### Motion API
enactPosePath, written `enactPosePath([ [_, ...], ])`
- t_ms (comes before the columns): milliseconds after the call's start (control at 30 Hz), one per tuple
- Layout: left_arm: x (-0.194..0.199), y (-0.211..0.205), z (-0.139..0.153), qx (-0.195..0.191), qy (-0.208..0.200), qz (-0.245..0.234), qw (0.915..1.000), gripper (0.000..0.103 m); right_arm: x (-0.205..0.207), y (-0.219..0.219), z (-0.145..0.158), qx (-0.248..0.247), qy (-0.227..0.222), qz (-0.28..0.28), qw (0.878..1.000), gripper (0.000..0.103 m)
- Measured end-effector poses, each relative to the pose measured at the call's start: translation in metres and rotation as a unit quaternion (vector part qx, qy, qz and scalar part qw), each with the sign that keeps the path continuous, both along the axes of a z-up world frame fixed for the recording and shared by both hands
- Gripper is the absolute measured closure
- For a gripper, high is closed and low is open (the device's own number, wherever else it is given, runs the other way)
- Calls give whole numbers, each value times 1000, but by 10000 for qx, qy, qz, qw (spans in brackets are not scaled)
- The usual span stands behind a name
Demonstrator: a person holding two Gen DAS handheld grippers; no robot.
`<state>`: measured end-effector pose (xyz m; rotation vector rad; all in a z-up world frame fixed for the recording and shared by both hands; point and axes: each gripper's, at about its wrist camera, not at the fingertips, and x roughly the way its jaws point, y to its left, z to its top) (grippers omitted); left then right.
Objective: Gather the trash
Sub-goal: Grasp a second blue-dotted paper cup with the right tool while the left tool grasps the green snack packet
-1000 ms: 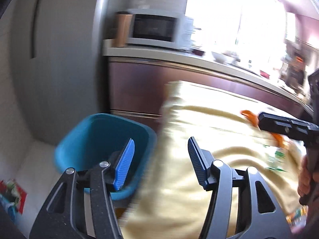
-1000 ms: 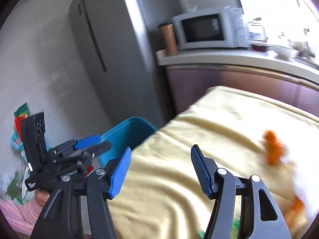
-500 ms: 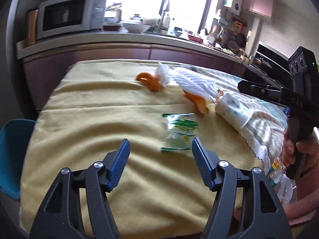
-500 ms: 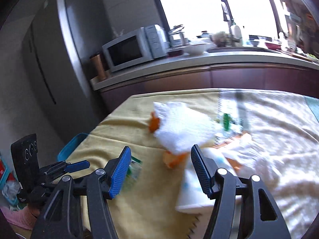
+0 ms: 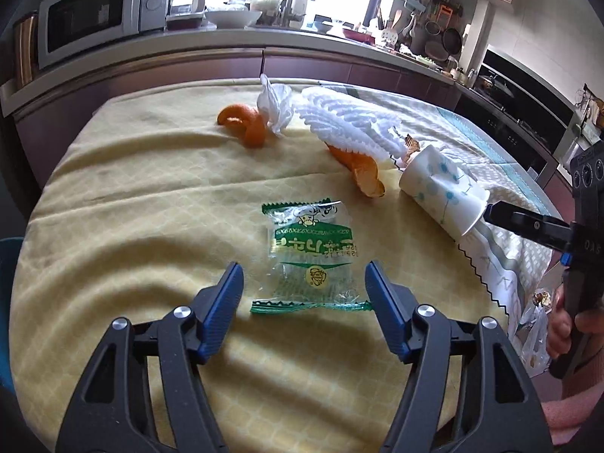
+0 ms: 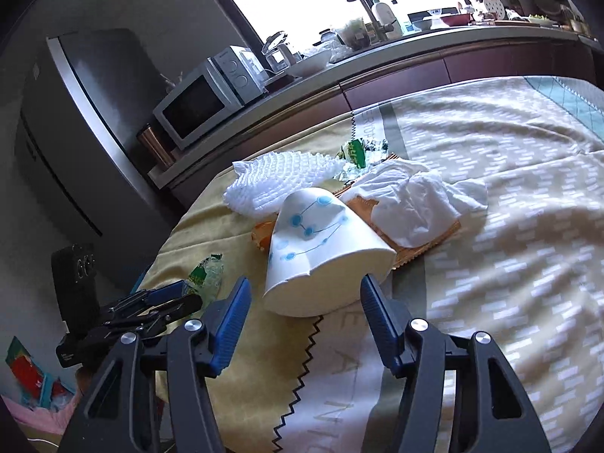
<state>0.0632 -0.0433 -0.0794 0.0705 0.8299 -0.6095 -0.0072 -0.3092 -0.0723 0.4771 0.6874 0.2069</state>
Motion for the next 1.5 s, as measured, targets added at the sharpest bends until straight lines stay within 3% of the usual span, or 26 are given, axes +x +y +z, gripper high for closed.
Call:
enactPosePath([
  [200, 2, -1, 2, 5, 21, 21, 10000, 52, 10, 1, -8, 417, -24, 69, 9991, 65],
  [400, 3, 2, 2, -52, 11, 90, 9999, 56, 12, 5, -2, 425, -79, 203, 9989, 90],
  [600, -4, 7, 8, -110, -99, 101, 9998, 57, 7, 12, 9, 281, -189, 350, 9988, 98],
  [1000, -22, 38, 24, -156, -358, 304, 9988, 57, 0, 39, 38, -9, -541, 767, 9956, 100],
  [1500, -30, 108, 40, -161, -594, 1067, 9924, 57, 34, 98, 60, 252, -803, 1759, 9808, 100],
])
